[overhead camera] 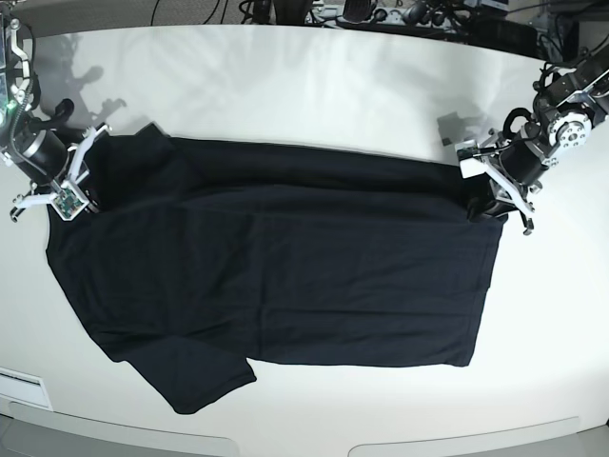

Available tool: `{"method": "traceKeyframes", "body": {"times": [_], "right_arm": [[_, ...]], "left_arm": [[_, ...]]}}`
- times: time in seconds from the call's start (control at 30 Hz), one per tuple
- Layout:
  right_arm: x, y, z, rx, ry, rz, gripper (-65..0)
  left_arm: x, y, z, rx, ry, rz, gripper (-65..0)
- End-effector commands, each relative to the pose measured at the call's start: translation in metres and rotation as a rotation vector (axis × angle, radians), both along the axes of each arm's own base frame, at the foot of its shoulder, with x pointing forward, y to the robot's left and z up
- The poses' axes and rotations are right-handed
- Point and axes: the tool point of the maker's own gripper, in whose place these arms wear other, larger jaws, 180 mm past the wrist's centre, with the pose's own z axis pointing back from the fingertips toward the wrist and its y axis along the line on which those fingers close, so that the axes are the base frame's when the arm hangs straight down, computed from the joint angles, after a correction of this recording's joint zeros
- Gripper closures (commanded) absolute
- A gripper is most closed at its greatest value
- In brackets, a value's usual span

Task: Fold the T-shirt properly
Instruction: 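Grasp the black shirt's edge with both grippers and pull it taut, then lift the held edge and fold it over toward the shirt's other side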

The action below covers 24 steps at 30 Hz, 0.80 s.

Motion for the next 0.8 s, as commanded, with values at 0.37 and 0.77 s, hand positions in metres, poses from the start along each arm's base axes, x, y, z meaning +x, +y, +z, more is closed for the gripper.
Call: {"method": "traceKeyframes", "body": {"times": [0.37, 0.77], "right_arm": [[0.052, -0.025, -0.001, -0.014, -0.061, -0.113, 0.0], [0.066, -0.051, 0.008, -0.022, -0.066, -0.273, -27.4]], "left_arm": [[0.02, 0.007, 0.018, -0.047, -0.123, 0.058, 0.0], [0.048, 0.029, 0.045, -0.274, -0.342, 0.288, -14.8]]}}
